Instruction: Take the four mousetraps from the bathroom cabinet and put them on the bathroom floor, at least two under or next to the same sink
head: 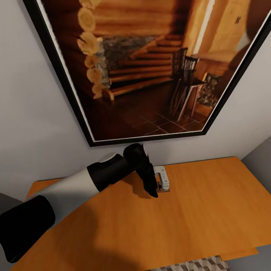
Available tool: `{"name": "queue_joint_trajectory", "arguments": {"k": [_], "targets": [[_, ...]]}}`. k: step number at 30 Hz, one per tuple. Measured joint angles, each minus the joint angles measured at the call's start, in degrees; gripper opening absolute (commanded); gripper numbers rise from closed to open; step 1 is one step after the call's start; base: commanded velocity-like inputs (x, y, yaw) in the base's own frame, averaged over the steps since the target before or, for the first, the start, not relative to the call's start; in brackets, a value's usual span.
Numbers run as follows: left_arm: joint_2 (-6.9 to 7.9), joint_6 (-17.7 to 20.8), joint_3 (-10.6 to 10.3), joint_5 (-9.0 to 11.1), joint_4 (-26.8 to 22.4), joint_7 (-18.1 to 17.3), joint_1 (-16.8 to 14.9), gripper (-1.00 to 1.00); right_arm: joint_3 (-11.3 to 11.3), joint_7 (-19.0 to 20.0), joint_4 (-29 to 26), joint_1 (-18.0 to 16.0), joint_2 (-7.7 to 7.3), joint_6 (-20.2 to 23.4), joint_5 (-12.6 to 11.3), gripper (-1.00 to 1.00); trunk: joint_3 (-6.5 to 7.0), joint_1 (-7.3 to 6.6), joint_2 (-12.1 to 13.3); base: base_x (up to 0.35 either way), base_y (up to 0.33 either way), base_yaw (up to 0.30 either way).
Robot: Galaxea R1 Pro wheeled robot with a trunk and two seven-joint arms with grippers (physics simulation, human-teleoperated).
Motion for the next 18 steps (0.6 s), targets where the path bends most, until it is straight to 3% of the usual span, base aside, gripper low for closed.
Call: {"name": "queue_joint_trajectory", "arguments": {"k": [18], "targets": [[-0.08,0.0,-1.3,0.1,0.2,0.2,0.0,1.0,0.0,0.0,0.0,0.0,0.0,0.0,0.0,-1.0,-1.12,0.0,0.0,0.0,0.0,0.0]]}}
